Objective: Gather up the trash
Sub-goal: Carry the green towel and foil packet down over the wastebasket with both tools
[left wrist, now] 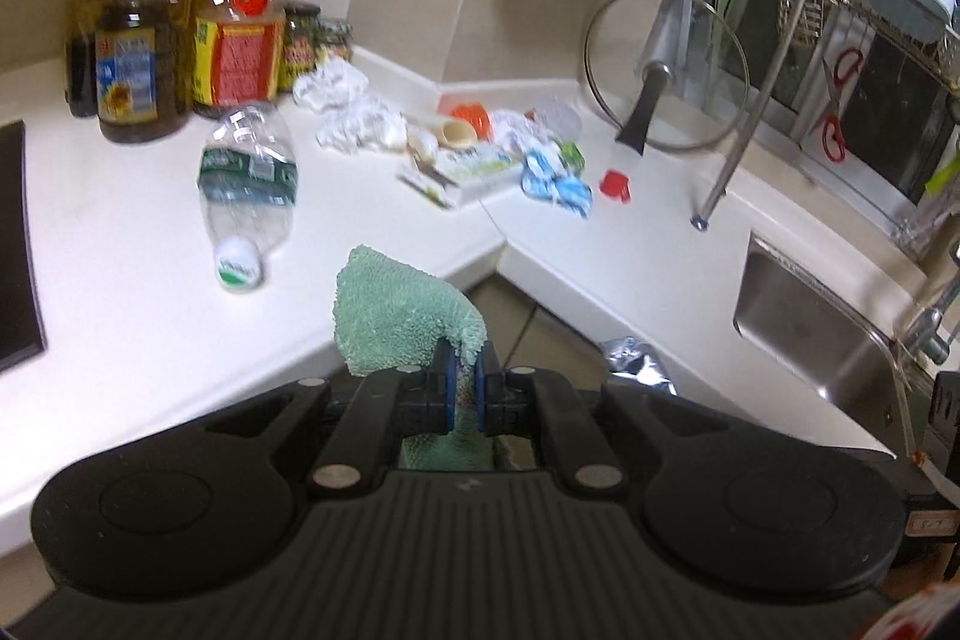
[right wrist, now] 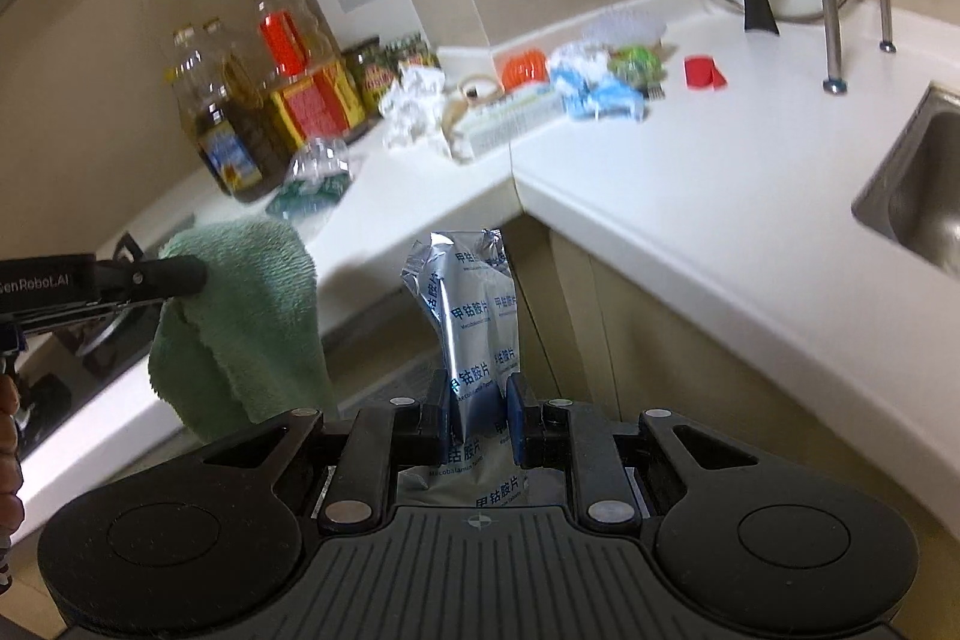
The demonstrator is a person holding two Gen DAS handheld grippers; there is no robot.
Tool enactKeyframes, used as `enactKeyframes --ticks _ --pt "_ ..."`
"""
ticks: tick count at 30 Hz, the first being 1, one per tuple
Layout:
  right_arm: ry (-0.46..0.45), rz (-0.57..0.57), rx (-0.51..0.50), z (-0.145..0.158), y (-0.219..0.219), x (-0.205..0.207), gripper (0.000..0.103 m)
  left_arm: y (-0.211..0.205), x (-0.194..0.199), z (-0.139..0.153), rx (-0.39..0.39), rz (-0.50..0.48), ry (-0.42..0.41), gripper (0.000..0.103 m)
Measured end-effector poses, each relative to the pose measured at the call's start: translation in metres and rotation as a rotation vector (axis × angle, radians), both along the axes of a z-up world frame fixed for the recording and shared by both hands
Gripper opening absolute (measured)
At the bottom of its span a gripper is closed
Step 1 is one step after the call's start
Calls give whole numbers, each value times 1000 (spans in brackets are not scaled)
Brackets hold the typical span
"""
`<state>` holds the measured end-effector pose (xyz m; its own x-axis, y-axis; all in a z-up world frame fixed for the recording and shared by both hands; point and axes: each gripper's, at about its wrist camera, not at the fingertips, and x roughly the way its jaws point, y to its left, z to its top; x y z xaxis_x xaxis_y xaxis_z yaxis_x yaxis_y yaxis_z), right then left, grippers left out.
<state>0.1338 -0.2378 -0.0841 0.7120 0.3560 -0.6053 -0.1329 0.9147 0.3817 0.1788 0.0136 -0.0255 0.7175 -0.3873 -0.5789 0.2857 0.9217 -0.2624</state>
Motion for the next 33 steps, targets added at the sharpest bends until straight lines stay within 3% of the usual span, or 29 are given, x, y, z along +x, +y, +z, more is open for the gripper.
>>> enactKeyframes --ticks 19,33 --pt "109 104 -28 -56 -11 20 19 -50 5 -64 58 36 134 5" --pt "213 139 -62 -127 -12 58 19 -67 47 -153 100 50 222 6"
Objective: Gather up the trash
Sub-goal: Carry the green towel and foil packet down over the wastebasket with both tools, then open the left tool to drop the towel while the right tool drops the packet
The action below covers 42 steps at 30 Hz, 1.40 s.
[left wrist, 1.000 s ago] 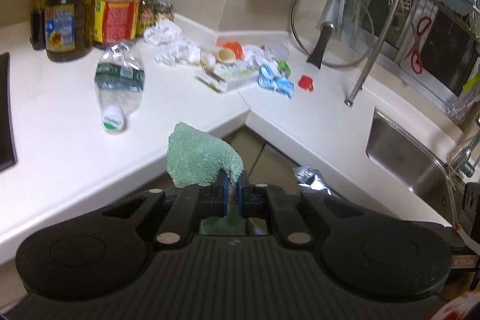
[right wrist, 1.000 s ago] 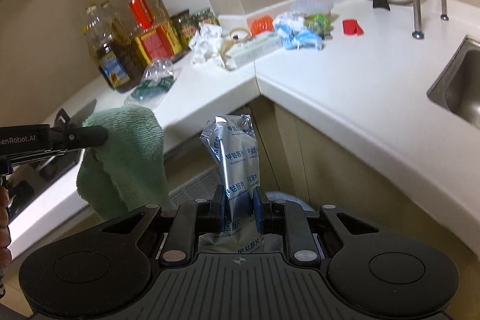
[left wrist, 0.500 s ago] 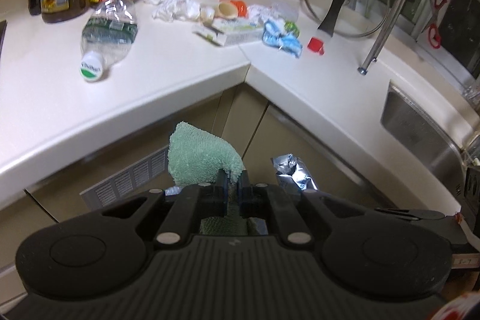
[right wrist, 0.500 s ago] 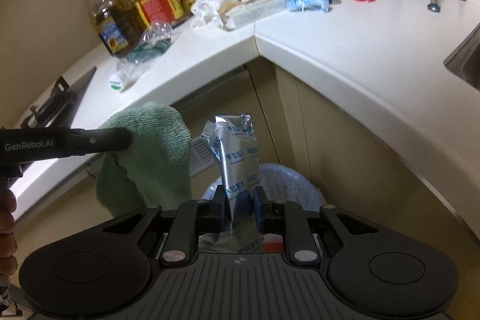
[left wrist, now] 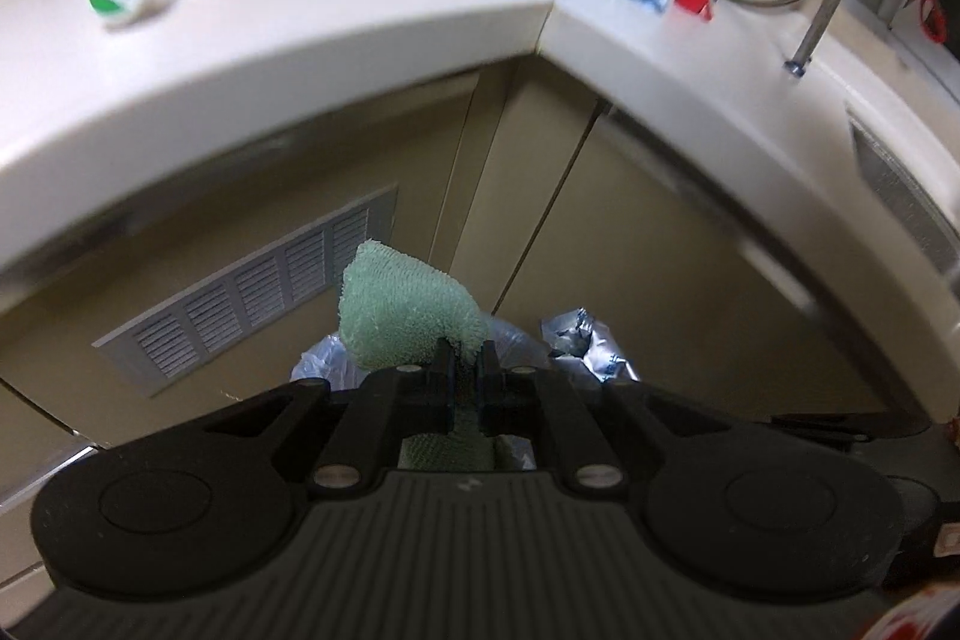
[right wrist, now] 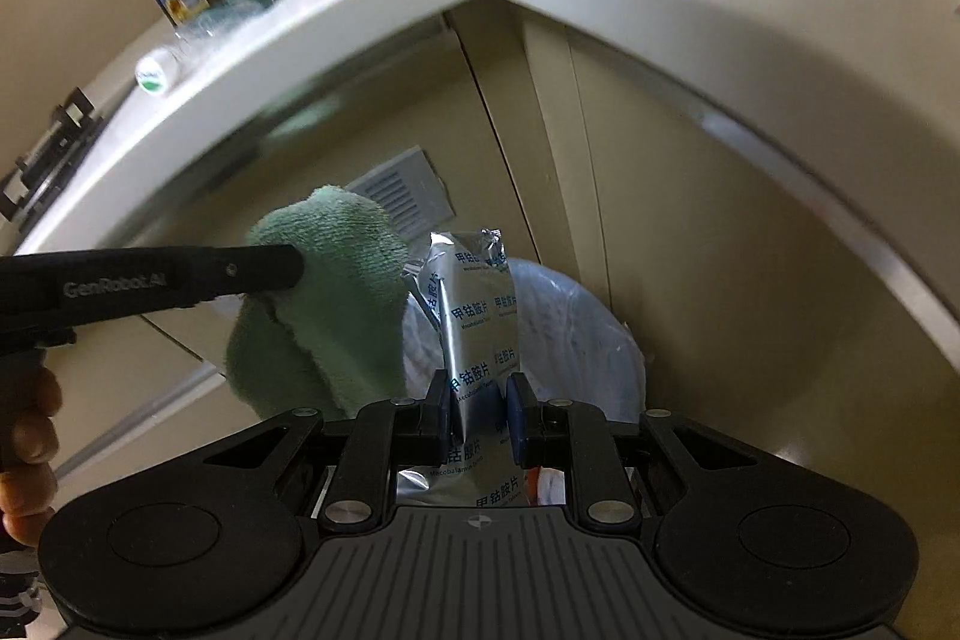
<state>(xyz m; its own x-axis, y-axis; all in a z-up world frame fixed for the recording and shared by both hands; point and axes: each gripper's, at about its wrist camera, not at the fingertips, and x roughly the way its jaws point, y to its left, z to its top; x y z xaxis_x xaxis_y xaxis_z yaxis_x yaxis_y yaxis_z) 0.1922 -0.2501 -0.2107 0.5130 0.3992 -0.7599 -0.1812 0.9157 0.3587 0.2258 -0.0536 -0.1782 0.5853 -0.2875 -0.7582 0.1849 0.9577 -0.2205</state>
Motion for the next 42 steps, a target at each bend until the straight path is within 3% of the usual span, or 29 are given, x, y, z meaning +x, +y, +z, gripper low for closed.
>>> enactKeyframes --ticks 17,21,24,42 --pt "65 -18 -18 -43 3 30 19 -12 32 -96 28 0 162 7" --pt "71 -20 -23 -47 5 29 19 -13 35 -112 34 2 188 20" --pt "74 -20 -24 -47 7 29 19 -10 35 -117 42 10 206 26" --pt "101 -2 2 -51 18 27 19 21 11 -93 20 52 204 26"
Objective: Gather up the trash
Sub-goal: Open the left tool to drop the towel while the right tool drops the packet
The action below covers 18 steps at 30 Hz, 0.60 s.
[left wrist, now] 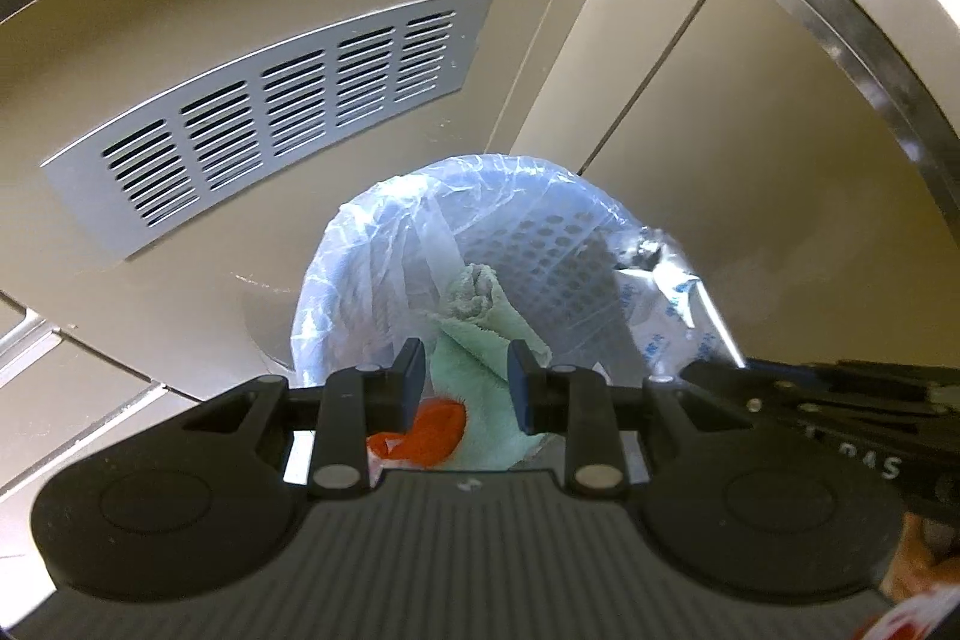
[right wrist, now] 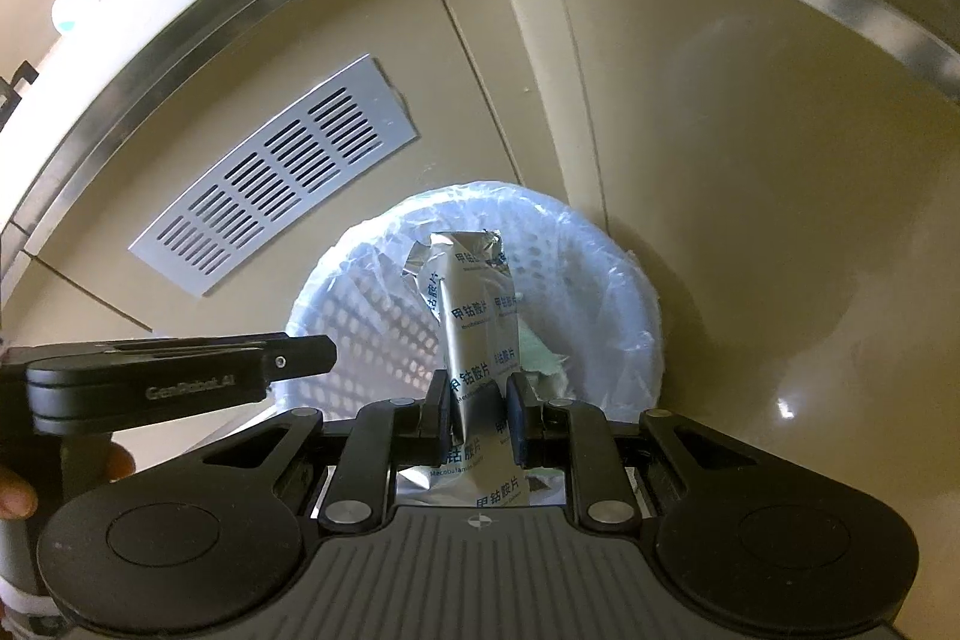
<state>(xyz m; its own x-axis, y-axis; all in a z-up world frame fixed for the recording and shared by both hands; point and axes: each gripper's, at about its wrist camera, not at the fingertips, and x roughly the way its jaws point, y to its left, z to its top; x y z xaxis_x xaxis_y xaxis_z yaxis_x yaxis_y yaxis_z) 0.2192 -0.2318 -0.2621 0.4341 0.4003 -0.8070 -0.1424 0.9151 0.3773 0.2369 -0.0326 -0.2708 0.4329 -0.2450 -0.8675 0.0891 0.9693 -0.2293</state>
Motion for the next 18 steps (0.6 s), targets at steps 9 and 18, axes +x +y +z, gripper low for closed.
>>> enactKeyframes --ticks 9,18 --pt "-24 45 44 -7 23 6 19 11 -5 4 29 13 -12 26" --pt "-3 47 75 -12 33 4 53 26 -15 9 31 28 -5 26"
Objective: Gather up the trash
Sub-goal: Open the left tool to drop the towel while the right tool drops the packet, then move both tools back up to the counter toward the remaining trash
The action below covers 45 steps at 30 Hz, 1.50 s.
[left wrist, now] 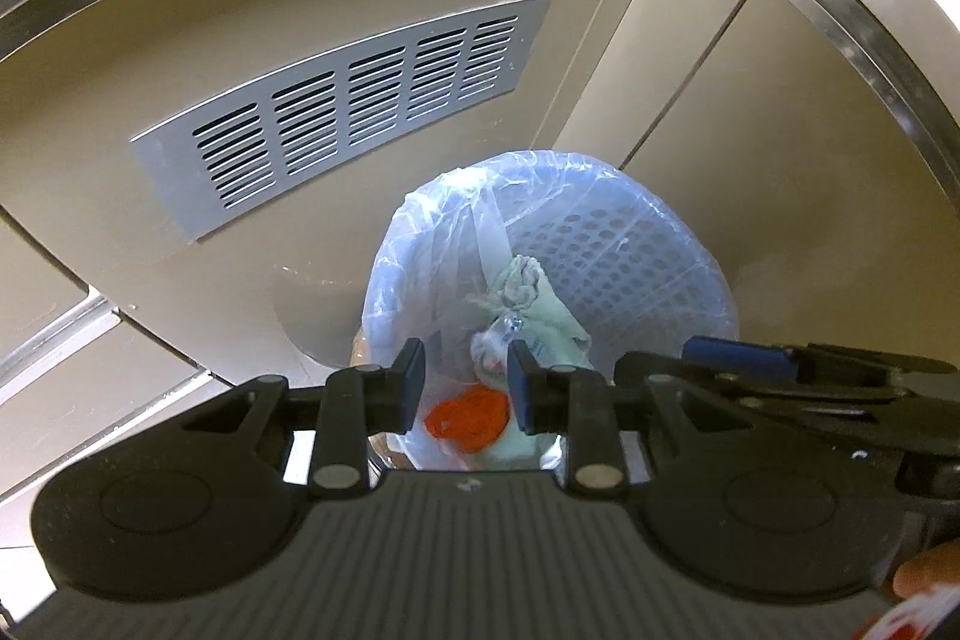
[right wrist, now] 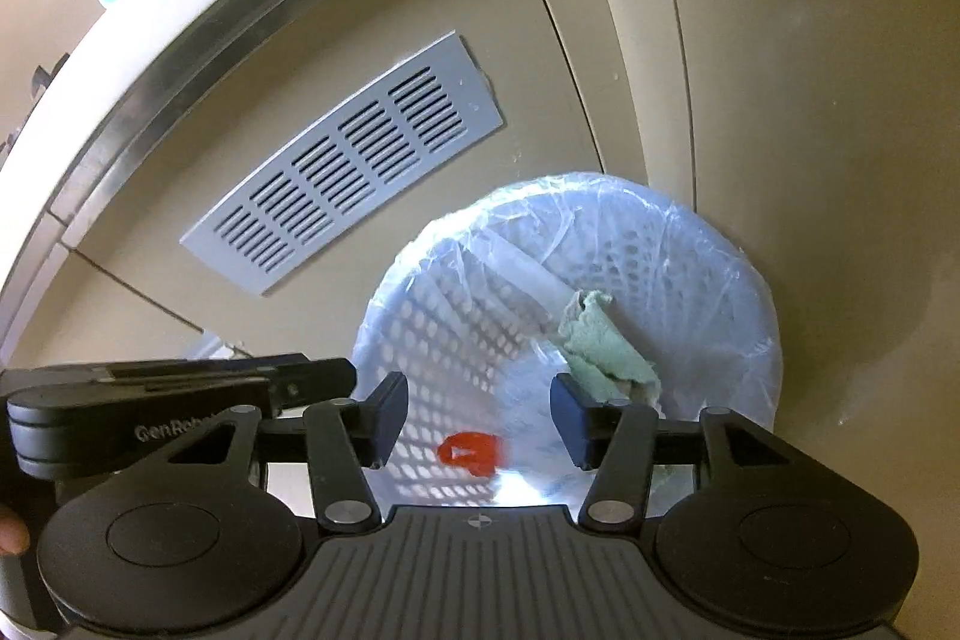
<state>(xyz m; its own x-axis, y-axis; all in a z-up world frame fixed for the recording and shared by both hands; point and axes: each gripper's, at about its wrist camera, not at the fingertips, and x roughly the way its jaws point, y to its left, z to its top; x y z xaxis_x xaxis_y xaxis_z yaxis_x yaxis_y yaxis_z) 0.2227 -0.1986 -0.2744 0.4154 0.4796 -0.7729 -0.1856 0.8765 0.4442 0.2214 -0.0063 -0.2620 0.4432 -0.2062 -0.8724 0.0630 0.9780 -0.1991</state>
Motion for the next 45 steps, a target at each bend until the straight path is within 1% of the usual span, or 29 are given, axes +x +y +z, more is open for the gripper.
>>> enactKeyframes --ticks 2,5,9,15,24,38,45 --pt "18 0 -20 0 -1 -3 54 0 -2 2 -6 -5 2 26" --pt "34 -2 -52 2 -4 -10 58 -2 -5 5 -22 -20 4 26" --pt "39 -11 -94 6 -9 -18 61 -8 -10 10 -34 -37 9 26" --pt "44 -33 -123 18 -16 -29 63 -15 -20 20 -46 -54 11 26" --pt "35 -68 -129 49 -22 -43 66 -17 -35 51 -54 -61 -17 26" --pt "-16 -92 -134 96 -25 -60 67 -14 -53 99 -48 -72 -64 26" --pt "-56 -132 -94 120 -28 -69 67 -4 -58 125 -63 -84 -111 26"
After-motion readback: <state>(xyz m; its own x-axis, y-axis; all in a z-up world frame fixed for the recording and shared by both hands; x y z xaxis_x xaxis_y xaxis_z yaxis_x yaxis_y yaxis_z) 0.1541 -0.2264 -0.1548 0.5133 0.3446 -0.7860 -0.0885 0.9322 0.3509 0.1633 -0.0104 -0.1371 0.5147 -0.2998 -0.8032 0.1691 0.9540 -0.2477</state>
